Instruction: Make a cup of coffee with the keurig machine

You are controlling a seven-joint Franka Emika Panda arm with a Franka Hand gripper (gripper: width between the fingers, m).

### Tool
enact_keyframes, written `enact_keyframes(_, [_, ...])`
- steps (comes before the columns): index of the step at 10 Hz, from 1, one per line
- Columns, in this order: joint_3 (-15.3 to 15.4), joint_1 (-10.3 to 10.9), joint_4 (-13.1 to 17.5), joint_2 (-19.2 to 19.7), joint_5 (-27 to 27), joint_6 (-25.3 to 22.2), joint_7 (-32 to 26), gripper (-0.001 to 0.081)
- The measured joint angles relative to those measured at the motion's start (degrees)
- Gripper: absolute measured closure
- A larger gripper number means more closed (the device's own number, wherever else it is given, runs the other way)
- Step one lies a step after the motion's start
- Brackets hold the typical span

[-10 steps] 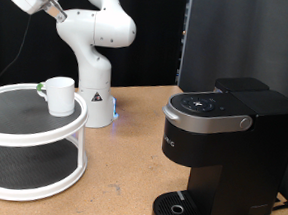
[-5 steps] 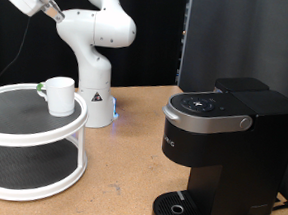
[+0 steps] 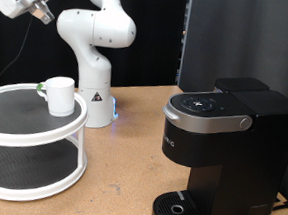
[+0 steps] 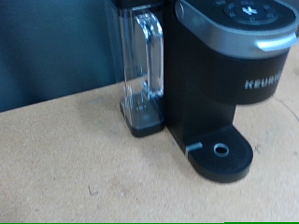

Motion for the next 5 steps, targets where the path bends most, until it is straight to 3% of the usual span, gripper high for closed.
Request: enact_keyframes(5, [0.21,-0.84,-0.07,-0.13,-7.72,-2.17,-0.7,0.0804])
